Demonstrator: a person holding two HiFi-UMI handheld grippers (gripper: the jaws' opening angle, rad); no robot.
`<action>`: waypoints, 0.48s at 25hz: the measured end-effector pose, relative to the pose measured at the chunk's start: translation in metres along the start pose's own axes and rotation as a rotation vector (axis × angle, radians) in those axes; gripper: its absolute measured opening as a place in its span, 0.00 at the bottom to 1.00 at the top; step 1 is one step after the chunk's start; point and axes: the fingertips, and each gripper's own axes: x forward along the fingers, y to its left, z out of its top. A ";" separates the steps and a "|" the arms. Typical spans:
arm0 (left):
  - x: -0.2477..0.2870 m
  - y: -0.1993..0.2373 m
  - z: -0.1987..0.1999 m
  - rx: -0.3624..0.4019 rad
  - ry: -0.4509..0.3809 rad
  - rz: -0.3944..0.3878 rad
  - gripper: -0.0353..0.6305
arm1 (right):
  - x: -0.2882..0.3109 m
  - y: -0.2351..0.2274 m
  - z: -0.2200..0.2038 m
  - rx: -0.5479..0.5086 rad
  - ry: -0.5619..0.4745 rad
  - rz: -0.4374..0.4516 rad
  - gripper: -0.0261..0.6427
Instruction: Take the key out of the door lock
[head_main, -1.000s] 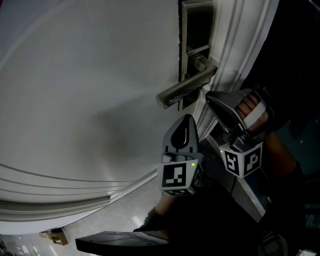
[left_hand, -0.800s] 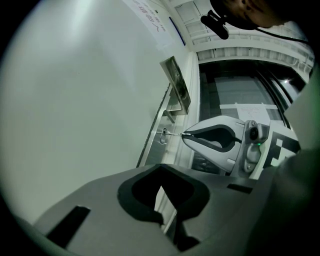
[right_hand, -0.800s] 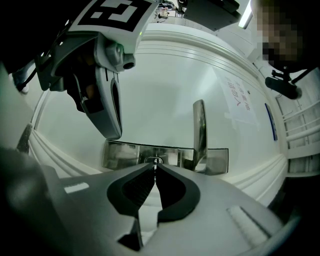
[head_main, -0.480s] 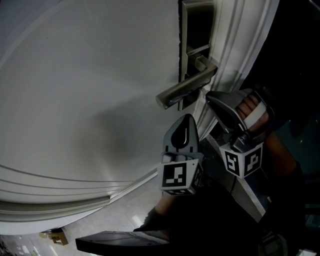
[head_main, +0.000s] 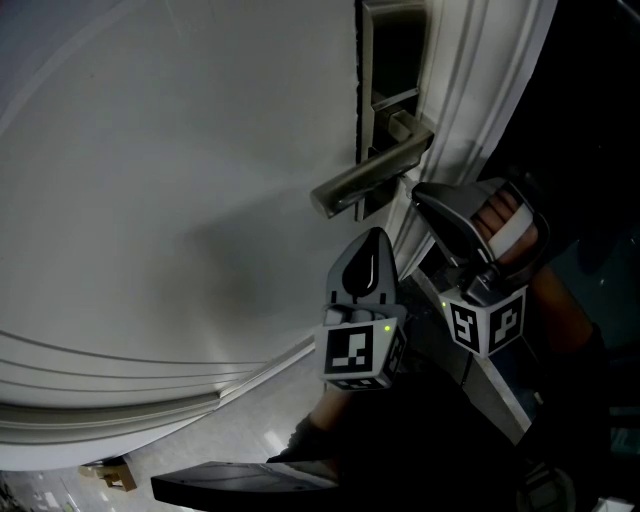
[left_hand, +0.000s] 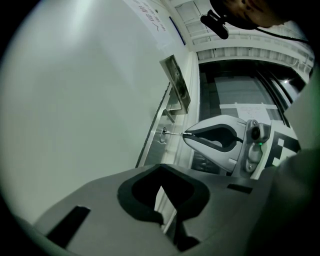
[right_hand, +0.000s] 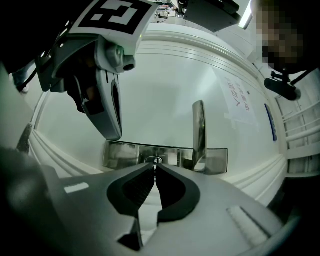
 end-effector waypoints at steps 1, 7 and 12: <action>0.000 0.000 -0.001 -0.001 -0.001 0.002 0.05 | 0.000 0.000 0.000 0.000 0.000 0.000 0.06; -0.001 -0.001 0.001 0.002 0.012 -0.005 0.05 | -0.001 0.000 0.000 -0.003 0.000 0.000 0.06; -0.002 -0.002 0.002 0.005 0.012 -0.010 0.05 | -0.002 0.000 0.001 -0.004 0.000 0.000 0.06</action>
